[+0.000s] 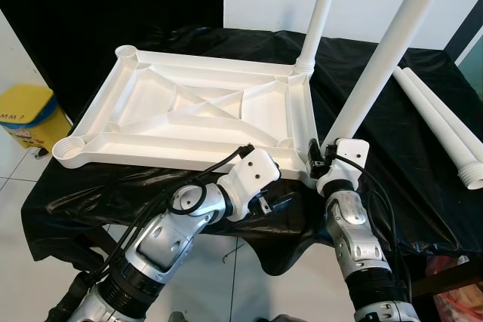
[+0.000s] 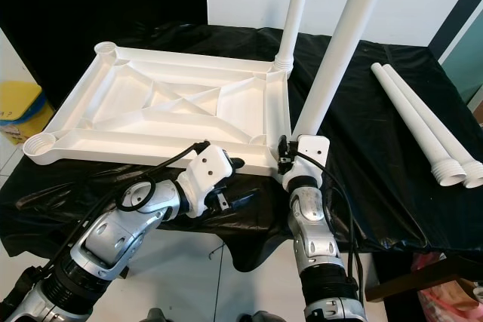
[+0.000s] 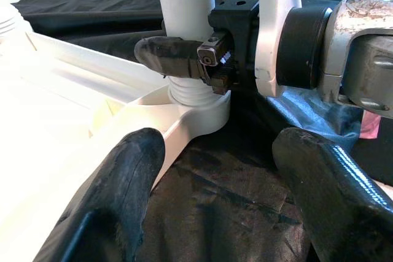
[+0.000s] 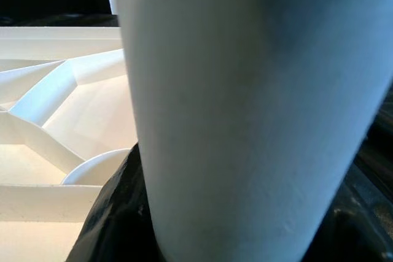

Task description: Building children table

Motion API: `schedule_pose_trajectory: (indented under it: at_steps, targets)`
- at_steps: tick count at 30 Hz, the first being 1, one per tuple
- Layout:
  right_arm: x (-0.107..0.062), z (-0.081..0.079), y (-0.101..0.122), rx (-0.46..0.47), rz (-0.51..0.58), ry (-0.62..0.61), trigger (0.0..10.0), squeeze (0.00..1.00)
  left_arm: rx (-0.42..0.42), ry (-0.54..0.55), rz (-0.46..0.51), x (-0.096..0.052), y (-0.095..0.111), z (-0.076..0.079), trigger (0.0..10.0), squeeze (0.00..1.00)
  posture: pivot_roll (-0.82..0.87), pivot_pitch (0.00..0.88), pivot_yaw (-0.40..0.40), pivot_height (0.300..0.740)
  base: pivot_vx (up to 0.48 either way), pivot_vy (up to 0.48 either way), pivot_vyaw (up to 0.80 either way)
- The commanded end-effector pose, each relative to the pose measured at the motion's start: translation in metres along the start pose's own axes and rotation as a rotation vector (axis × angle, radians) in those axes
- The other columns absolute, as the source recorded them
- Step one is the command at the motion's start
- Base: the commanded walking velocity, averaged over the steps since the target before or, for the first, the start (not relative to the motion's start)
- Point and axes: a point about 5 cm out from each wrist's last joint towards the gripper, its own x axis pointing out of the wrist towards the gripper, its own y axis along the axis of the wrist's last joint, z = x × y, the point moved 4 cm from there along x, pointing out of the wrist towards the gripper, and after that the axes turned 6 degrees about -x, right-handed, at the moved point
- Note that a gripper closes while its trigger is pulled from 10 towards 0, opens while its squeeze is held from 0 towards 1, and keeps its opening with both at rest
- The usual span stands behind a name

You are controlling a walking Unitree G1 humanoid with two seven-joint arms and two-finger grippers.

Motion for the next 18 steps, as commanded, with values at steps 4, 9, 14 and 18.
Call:
schedule_pose_trajectory:
  at_steps: [4,9,14,18]
  targets:
    - [-0.011,0.001,-0.035,-0.009,-0.149,-0.002,10.0,0.00,0.013,-0.027,0.001,0.002,0.001,0.003,10.0,0.00,0.02,0.061,-0.087,0.740,0.000,0.000,0.00]
    - [-0.010,0.000,-0.031,-0.028,-0.116,0.043,10.0,0.00,0.015,-0.029,0.000,0.002,0.001,0.005,10.0,0.00,0.03,0.058,-0.083,0.740,0.000,0.000,0.00]
    - [-0.010,0.004,-0.022,-0.075,-0.054,0.107,10.0,1.00,0.015,-0.038,-0.006,0.001,-0.002,0.007,10.0,0.00,0.02,0.050,-0.082,0.740,0.000,0.000,0.00]
    - [-0.011,0.007,-0.018,-0.078,-0.034,0.173,10.0,1.00,0.024,-0.036,-0.008,0.003,-0.002,0.005,10.0,0.00,0.02,0.036,-0.087,0.740,0.000,0.000,0.00]
